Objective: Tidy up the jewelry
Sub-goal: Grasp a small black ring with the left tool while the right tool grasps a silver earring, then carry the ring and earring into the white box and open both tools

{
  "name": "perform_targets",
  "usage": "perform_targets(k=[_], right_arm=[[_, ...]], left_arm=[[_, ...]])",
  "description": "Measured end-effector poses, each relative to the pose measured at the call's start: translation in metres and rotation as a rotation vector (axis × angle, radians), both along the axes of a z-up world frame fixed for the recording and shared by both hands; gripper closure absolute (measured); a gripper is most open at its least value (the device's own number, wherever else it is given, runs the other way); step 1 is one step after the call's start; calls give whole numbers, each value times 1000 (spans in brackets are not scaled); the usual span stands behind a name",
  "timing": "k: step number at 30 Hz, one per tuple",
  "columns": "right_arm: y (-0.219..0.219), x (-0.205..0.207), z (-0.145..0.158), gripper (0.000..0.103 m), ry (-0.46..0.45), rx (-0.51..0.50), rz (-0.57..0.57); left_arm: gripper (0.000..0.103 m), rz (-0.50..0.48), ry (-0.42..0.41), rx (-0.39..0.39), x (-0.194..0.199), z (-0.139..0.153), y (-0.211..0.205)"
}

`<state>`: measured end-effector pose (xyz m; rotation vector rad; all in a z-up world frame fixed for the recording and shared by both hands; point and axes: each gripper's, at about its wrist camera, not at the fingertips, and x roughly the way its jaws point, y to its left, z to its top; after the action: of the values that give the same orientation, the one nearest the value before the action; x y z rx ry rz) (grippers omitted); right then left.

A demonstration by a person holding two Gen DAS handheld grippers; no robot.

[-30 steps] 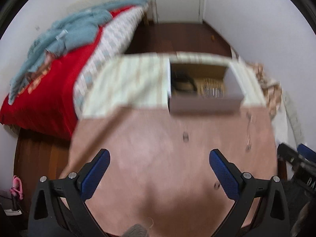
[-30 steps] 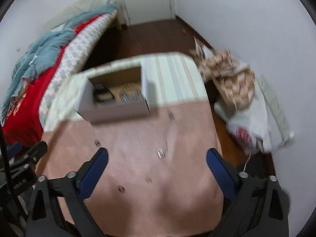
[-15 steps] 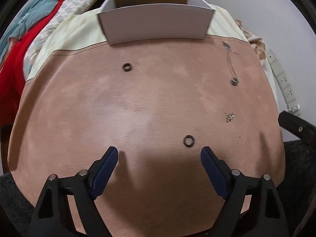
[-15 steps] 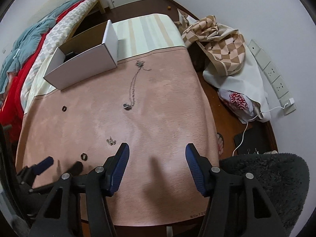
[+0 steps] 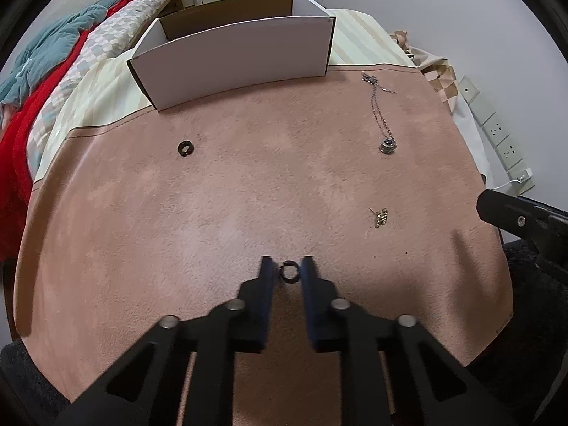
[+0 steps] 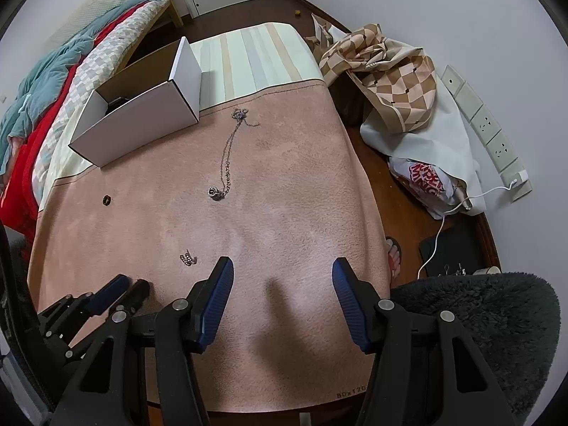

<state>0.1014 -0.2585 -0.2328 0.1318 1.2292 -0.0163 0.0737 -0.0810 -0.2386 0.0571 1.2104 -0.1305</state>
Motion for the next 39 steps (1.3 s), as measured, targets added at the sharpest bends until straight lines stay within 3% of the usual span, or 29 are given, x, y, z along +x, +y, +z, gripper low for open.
perform_targets(k=[5,8,15,22,25,27,32,39], right_arm=[[2,0,1,44,-5,13,8],[7,2,-1,44,-1,69,32],[49,12,-16,45,-3,110,133],[78,16,-39,56,17,53,206],[87,14,-38,72,-12,5,235],[90,12,-38,94,-17,-8,248],[81,9,-32,94,-31,60,214],[56,31,11,94,-86,208,128]], left_arm=[[93,0,-4,-10,-1,3,7],[93,18,-29,14,-1,10,20],[93,137,-29,38,7,10,64],[93,166,-18,25,6,8,74],[93,164,-16,20,7,9,74],[93,166,-15,14,7,9,75],[93,176,-20,-13,12,17,81],[93,173,-78,-86,43,60,87]])
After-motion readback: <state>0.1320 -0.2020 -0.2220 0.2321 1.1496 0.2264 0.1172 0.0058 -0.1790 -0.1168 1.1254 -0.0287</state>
